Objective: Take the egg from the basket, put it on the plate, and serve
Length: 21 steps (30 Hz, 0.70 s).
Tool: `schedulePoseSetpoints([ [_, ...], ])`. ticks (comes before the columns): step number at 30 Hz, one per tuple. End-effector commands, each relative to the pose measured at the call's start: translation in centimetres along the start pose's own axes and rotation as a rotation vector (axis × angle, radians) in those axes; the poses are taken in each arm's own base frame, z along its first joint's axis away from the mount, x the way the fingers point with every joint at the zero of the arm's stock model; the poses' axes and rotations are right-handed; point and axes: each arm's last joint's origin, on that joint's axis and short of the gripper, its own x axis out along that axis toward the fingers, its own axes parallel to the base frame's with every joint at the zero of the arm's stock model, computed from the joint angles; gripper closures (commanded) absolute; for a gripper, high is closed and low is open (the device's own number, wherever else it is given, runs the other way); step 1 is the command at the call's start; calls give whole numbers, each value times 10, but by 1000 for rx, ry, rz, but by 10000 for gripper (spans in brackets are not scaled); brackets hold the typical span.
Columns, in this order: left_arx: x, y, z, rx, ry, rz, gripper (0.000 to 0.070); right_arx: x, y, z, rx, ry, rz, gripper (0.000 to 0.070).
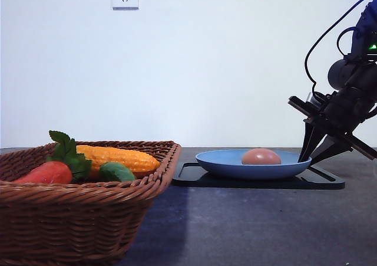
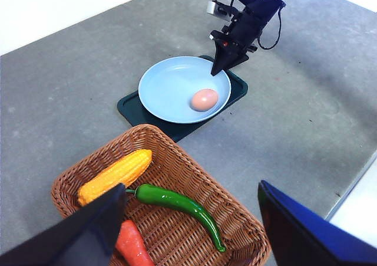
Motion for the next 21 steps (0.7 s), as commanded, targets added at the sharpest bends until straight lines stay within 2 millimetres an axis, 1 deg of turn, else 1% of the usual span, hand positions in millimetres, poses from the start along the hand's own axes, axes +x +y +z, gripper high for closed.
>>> schedulePoseSetpoints([
  [1, -2, -1, 5, -13, -20, -6, 241, 1, 2, 5, -18, -8, 1, 700],
  [3, -1, -1, 6, -13, -17, -5, 241, 1, 2, 5, -17, -7, -5, 679],
  [5, 0, -2, 6, -12, -13, -5, 241, 1, 1, 5, -20, -7, -10, 600],
  [7, 3, -2, 6, -11, -7, -4, 241, 1, 2, 5, -23, -6, -8, 499],
  [9, 5, -3, 7, -9, 1, -3, 242, 1, 2, 5, -23, -6, -7, 435],
  [12, 9, -4, 8, -6, 15, -1, 242, 1, 2, 5, -28, -7, -6, 427],
  [15, 16, -5, 9, 1, 34, 1, 249, -6, 4, 4, -24, -11, -8, 427],
  [18, 24, -7, 11, 24, 54, 9, 283, -18, 6, 1, -22, -14, -11, 428],
  [21, 36, -9, 14, 37, 68, 57, 314, -35, 11, -2, -38, -22, -14, 443],
])
